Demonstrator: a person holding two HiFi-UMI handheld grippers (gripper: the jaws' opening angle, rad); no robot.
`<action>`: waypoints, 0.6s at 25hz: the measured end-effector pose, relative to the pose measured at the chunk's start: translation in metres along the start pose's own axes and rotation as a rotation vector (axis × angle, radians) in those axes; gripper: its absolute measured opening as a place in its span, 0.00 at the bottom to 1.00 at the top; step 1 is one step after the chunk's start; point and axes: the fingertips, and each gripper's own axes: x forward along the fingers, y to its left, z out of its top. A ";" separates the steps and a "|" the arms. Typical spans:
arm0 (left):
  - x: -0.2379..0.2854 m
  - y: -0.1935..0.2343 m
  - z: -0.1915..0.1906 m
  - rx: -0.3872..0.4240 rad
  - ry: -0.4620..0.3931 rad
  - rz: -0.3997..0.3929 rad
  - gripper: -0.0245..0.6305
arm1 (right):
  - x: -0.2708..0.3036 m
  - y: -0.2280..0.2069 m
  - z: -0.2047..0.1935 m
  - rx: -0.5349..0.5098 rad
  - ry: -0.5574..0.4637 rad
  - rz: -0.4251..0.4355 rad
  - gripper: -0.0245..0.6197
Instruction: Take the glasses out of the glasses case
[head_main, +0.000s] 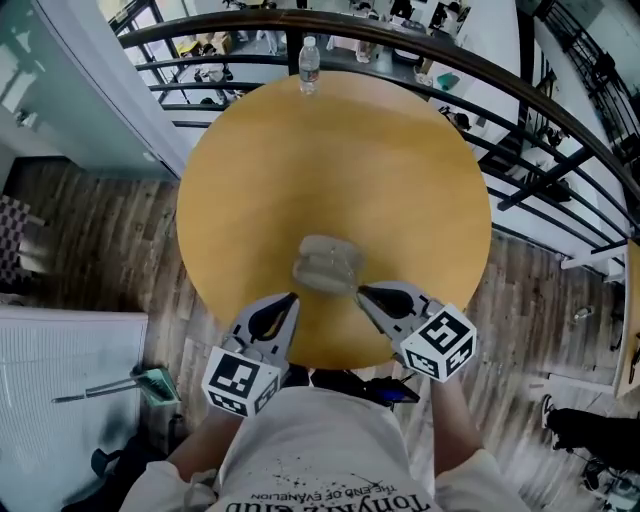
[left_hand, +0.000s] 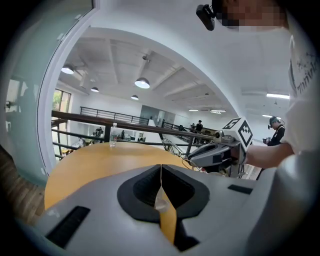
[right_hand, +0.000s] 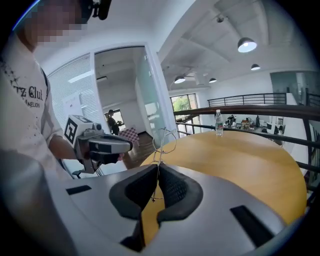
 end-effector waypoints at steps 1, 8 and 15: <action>-0.002 -0.003 0.003 0.006 -0.006 -0.005 0.08 | -0.006 0.003 0.005 0.016 -0.021 -0.014 0.09; -0.014 -0.022 0.010 0.020 -0.018 -0.029 0.07 | -0.033 0.028 0.025 0.117 -0.166 -0.067 0.09; -0.019 -0.027 0.021 0.032 -0.037 -0.036 0.07 | -0.047 0.039 0.036 0.182 -0.276 -0.139 0.09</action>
